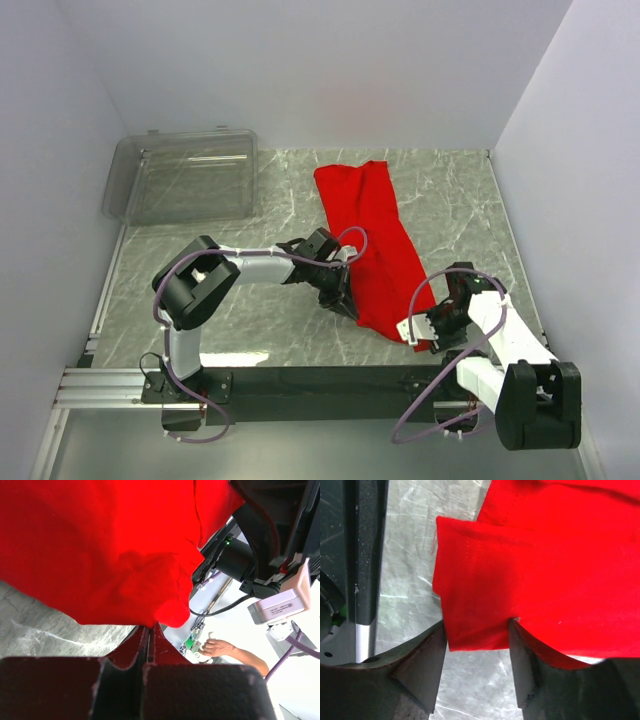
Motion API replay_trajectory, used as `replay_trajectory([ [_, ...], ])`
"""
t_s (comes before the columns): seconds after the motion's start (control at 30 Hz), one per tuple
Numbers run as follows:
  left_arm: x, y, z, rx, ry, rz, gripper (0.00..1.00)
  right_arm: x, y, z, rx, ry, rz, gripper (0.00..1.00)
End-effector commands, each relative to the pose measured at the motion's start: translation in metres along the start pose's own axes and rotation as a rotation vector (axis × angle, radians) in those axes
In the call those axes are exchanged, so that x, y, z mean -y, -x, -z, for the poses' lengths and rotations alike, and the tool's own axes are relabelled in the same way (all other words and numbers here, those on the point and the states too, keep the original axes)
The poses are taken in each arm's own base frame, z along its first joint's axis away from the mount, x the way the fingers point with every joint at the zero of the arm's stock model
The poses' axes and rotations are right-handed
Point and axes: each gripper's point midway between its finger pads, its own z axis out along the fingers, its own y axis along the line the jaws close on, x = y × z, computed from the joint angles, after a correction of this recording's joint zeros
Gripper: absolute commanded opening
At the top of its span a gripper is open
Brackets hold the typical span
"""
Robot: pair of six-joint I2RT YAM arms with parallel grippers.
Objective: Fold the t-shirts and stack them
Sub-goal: Fold the tshirt
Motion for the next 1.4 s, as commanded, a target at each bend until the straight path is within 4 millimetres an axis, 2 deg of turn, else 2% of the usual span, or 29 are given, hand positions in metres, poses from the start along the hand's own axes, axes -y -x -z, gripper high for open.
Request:
replay_trajectory([
  [0.0, 0.020, 0.001, 0.010, 0.026, -0.055, -0.039, 0.01, -0.007, -0.001, -0.008, -0.014, 0.050, 0.053, 0.58],
  [0.23, 0.019, 0.000, 0.010, 0.034, -0.067, -0.028, 0.01, 0.000, 0.008, -0.009, 0.012, 0.003, 0.039, 0.49],
  [0.33, 0.019, 0.001, 0.011, 0.033, -0.066, -0.031, 0.01, 0.002, 0.009, -0.008, 0.012, -0.019, 0.029, 0.39],
  [0.43, 0.020, 0.001, 0.011, 0.031, -0.063, -0.034, 0.01, 0.003, 0.008, -0.008, 0.006, -0.032, 0.012, 0.25],
  [0.47, 0.021, 0.001, 0.011, 0.032, -0.064, -0.038, 0.01, 0.004, 0.008, -0.008, 0.007, -0.037, 0.007, 0.08],
  [0.5, 0.022, 0.001, 0.012, 0.032, -0.063, -0.039, 0.01, 0.005, 0.009, -0.007, 0.009, -0.048, -0.013, 0.00],
  [0.7, 0.025, 0.000, 0.017, 0.043, -0.065, -0.047, 0.01, 0.016, 0.023, 0.015, 0.065, -0.084, -0.091, 0.00],
  [0.73, 0.025, -0.001, 0.018, 0.045, -0.068, -0.051, 0.01, 0.011, 0.026, 0.018, 0.074, -0.059, -0.101, 0.00],
  [0.93, 0.041, -0.006, 0.031, 0.061, -0.102, -0.086, 0.01, 0.013, 0.047, 0.046, 0.152, -0.018, -0.178, 0.00],
  [1.07, 0.046, -0.003, 0.035, 0.067, -0.104, -0.097, 0.01, 0.024, 0.059, 0.062, 0.211, -0.033, -0.245, 0.00],
  [1.27, 0.042, 0.012, 0.049, 0.105, -0.108, -0.064, 0.01, 0.033, 0.063, 0.066, 0.245, 0.010, -0.319, 0.00],
  [1.37, 0.043, 0.019, 0.057, 0.117, -0.132, -0.049, 0.01, 0.036, 0.059, 0.060, 0.236, -0.001, -0.330, 0.00],
])
